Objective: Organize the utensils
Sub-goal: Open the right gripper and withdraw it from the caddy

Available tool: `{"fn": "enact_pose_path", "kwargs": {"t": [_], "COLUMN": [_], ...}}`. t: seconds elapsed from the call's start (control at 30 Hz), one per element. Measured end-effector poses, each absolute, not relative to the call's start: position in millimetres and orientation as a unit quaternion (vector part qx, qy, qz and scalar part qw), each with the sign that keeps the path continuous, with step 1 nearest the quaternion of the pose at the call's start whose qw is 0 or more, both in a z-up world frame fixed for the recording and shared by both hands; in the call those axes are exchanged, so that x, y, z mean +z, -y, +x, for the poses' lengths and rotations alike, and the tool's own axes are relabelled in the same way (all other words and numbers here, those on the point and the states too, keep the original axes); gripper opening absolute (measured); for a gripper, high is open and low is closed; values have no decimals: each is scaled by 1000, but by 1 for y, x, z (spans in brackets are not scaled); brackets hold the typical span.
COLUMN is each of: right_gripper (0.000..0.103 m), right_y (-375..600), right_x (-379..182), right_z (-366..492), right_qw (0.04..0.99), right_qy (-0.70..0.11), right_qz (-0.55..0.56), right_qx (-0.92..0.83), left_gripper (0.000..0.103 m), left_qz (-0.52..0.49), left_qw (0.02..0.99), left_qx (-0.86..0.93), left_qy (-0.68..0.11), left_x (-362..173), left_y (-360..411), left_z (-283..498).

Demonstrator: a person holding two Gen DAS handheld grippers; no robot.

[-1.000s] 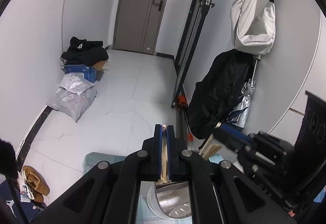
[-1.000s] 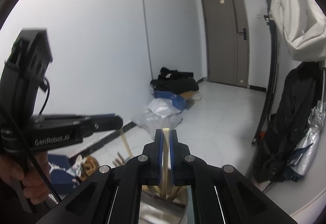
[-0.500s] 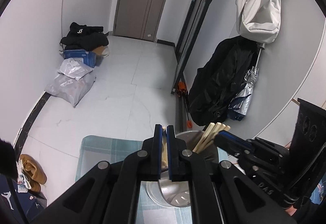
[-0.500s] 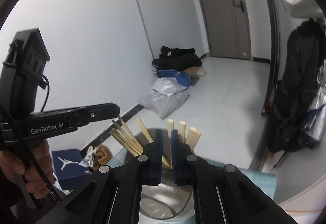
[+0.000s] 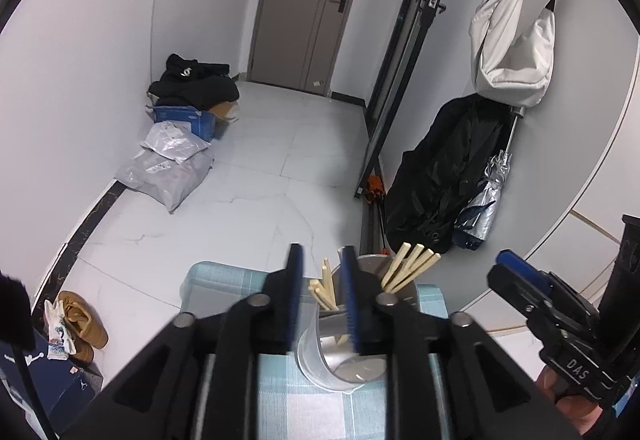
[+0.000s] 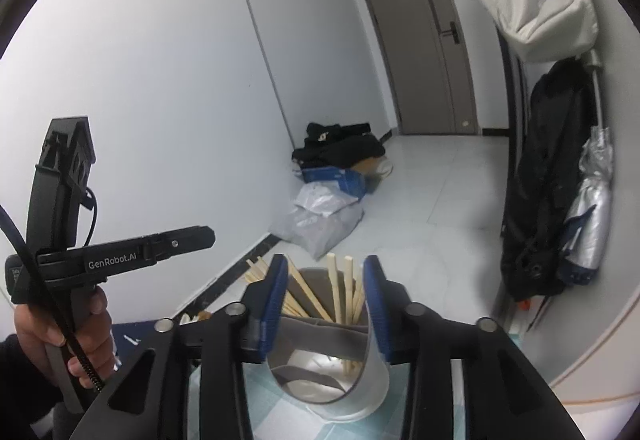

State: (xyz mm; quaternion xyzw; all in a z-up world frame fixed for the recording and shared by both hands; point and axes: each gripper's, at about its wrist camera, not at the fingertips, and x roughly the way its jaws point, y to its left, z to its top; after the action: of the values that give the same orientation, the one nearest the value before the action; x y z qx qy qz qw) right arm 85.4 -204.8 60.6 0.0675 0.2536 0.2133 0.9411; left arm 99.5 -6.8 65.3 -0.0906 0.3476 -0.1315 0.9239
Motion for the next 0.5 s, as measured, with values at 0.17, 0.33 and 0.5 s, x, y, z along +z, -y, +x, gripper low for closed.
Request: {"fn": "enact_pose_path", "kwargs": {"t": [0.17, 0.33, 0.5], "right_gripper": [47, 54, 64], "right_y": [208, 209, 206], "right_x": [75, 85, 93], "right_z": [59, 29, 1], "right_qw": [948, 954, 961], "right_qy": [-231, -211, -190], "right_qz": [73, 72, 66], "right_qx": [205, 199, 188], "left_gripper": [38, 58, 69], "left_qz": [-92, -89, -90], "left_qw": [934, 945, 956], "left_qx": [-121, -115, -106], "left_qy": [-322, -292, -260], "left_x": [77, 87, 96], "left_y": [7, 6, 5], "left_z": [76, 49, 27]}}
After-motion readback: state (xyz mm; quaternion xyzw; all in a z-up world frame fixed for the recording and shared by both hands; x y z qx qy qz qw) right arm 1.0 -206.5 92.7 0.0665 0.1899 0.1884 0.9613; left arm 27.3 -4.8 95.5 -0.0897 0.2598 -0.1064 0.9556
